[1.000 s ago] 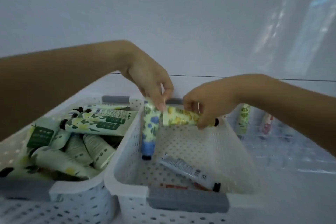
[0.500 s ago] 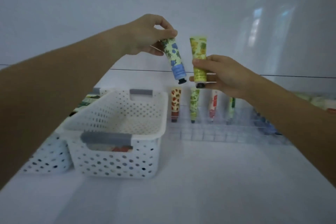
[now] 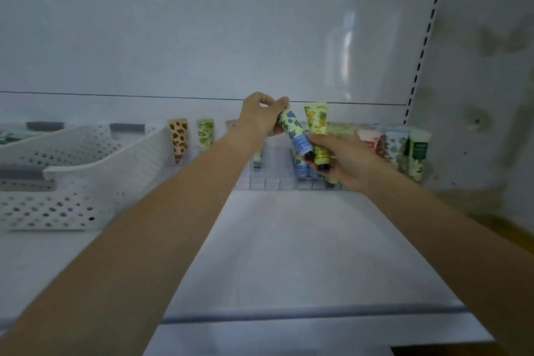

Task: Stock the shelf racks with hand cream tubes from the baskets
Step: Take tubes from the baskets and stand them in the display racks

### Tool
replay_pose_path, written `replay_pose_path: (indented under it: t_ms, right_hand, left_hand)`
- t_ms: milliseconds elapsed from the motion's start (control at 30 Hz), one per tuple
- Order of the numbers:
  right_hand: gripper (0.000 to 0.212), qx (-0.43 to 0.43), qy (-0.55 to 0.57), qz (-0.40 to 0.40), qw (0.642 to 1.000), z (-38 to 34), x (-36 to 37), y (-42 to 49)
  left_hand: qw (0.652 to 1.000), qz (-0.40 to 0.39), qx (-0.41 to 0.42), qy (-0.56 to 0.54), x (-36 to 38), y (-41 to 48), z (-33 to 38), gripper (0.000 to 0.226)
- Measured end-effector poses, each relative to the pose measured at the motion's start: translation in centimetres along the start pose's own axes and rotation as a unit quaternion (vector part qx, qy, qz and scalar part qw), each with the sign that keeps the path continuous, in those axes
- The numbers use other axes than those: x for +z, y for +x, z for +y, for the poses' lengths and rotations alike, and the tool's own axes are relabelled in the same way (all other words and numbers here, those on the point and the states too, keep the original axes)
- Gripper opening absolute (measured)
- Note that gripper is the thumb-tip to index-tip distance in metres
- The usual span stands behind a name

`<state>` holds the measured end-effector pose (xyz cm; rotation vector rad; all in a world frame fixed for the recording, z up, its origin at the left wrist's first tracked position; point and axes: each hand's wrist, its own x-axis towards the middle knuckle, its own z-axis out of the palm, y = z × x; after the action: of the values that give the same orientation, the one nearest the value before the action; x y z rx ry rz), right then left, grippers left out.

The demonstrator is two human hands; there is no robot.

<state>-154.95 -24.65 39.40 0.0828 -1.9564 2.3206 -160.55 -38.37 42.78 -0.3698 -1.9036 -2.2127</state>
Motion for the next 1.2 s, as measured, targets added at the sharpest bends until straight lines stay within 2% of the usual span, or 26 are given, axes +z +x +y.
replay_pose_path:
  t_ms: [133, 267, 367, 467, 700, 900, 1100, 1200]
  right_hand:
    - [0.023, -0.002, -0.06, 0.048, 0.997, 1.6, -2.8, -0.5]
    - [0.026, -0.065, -0.23, 0.092, 0.967, 2.1, -5.8, -0.3]
    - [0.035, -0.092, -0.253, 0.113, 0.956, 2.6, -7.4, 0.0]
    - [0.032, -0.143, -0.278, 0.135, 0.94, 4.0, -8.6, 0.4]
    - [0.028, -0.184, -0.26, 0.163, 0.934, 4.7, -9.3, 1.5]
    - [0.026, -0.253, -0.261, 0.176, 0.915, 4.2, -9.1, 1.5]
    - [0.03, -0.248, -0.322, 0.195, 0.893, 4.2, -8.6, 2.6]
    - [0.031, -0.246, -0.343, 0.19, 0.887, 4.8, -9.0, 2.8]
  left_hand:
    - [0.999, -0.016, -0.023, -0.037, 1.8, -1.5, -2.7, 0.018]
    - [0.998, 0.026, 0.046, -0.016, 2.2, -1.7, -4.0, 0.019]
    - [0.994, 0.068, 0.086, 0.022, 2.7, -1.9, -5.1, 0.015]
    - [0.988, 0.087, 0.113, 0.062, 3.1, -1.7, -6.1, 0.008]
    - [0.96, 0.009, 0.21, 0.187, 3.9, -1.0, -6.2, 0.005]
    - [0.934, 0.013, 0.272, 0.231, 3.5, -0.7, -6.6, 0.008]
    - [0.929, -0.044, 0.238, 0.278, 3.6, -0.5, -8.0, 0.007]
    - [0.934, -0.057, 0.234, 0.265, 3.4, -0.6, -7.9, 0.005]
